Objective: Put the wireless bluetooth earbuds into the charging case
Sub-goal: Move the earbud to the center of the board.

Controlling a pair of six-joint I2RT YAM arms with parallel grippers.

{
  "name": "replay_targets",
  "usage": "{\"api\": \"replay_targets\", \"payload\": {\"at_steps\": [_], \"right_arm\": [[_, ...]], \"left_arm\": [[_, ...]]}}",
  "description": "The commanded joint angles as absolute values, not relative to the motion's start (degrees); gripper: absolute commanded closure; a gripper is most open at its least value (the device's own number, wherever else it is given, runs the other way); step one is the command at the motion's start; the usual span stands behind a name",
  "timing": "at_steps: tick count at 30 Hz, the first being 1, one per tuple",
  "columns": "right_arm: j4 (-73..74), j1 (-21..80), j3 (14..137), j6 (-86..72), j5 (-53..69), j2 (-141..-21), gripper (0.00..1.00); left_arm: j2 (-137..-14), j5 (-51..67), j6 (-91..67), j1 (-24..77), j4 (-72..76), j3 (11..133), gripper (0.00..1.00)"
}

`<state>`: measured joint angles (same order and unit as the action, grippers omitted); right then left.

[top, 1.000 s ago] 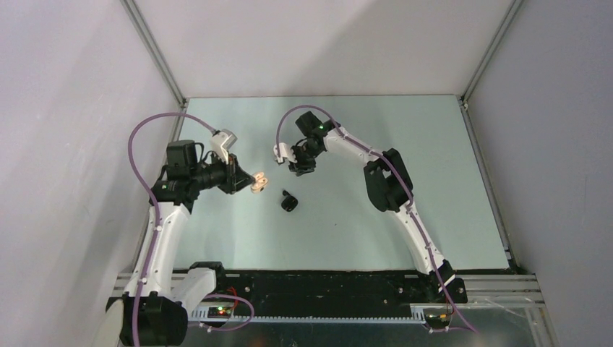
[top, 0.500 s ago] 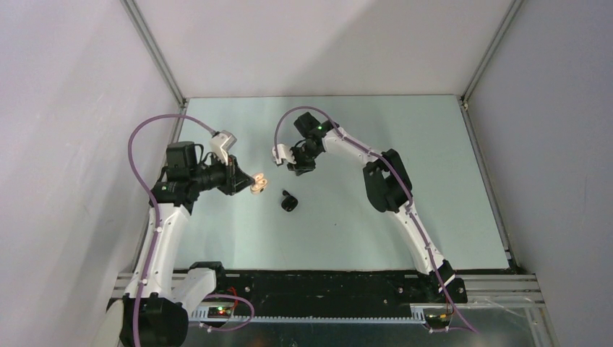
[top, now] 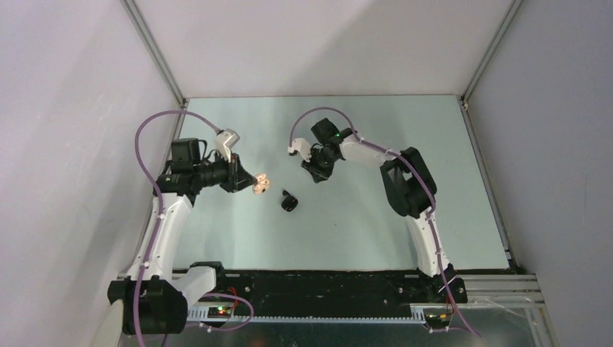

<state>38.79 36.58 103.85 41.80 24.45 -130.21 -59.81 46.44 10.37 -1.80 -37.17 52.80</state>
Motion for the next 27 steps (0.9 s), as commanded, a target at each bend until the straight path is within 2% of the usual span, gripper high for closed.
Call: {"api": "replay_targets", "payload": {"at_steps": [1, 4, 10, 14, 19, 23, 27], "right_arm": [[32.5, 37.2, 94.1, 28.5, 14.6, -122.7, 0.79], [30.2, 37.6, 88.2, 21.0, 10.4, -119.7, 0.79], [30.1, 37.6, 84.3, 13.3, 10.6, -117.1, 0.74], [31.6, 37.5, 84.6, 13.1, 13.6, -116.9, 0.65], [34.9, 35.5, 88.4, 15.6, 19.4, -116.7, 0.51], [39.4, 32.8, 92.4, 21.8, 26.9, -116.6, 0.49], [47.2, 29.4, 96.2, 36.9, 36.3, -116.6, 0.50]], "left_arm": [[-60.6, 48.9, 12.0, -2.4, -35.6, 55.6, 1.00], [-61.4, 49.0, 12.0, -2.4, -35.3, 56.1, 1.00], [-63.1, 49.3, 12.1, -2.3, -34.6, 57.6, 1.00], [-64.0, 49.4, 11.9, -2.3, -34.1, 58.5, 1.00], [-64.6, 49.4, 11.9, -2.4, -33.9, 58.8, 1.00], [-64.4, 49.4, 11.4, -2.4, -33.9, 58.8, 1.00], [-63.6, 48.8, 11.4, -2.4, -33.9, 58.4, 1.00]]}}
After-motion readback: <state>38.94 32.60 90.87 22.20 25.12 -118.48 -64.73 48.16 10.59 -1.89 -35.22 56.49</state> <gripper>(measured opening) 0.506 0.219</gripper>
